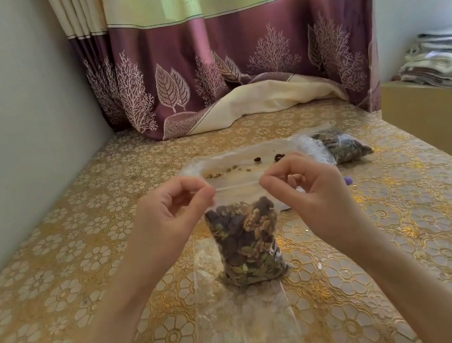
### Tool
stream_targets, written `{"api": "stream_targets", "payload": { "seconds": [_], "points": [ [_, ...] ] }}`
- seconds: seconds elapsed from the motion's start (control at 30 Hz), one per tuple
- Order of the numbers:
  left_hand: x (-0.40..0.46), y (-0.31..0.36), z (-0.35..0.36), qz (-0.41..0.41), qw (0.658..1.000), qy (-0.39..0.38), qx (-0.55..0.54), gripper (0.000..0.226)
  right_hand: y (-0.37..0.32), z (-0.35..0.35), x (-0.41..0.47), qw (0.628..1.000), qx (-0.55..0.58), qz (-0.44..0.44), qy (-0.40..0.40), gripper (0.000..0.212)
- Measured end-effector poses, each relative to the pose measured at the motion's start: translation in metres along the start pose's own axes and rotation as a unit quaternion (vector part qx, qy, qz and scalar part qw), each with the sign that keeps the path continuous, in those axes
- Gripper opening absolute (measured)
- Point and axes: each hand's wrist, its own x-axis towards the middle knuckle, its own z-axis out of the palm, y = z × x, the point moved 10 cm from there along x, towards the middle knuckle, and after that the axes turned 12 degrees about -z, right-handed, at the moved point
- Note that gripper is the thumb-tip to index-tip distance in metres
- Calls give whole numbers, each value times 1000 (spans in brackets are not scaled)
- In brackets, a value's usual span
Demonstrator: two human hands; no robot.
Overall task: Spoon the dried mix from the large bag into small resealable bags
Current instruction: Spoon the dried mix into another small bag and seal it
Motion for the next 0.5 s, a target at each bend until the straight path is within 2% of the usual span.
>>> {"api": "stream_targets", "payload": {
  "seconds": [0.1,0.27,0.33,0.5],
  "points": [
    [1,-3,3,-13,1000,-17,1,10,1,6,1,1000,15,8,-18,19],
    [0,-3,9,-11,999,-42,15,11,5,19,0,996,58,24,-59,10],
    [0,-1,7,-7,999,-40,4,20,5,19,0,996,54,26,-63,8],
    [1,2,3,8,1000,-22,-3,20,3,17,0,997,51,21,-47,11]
  ]
}}
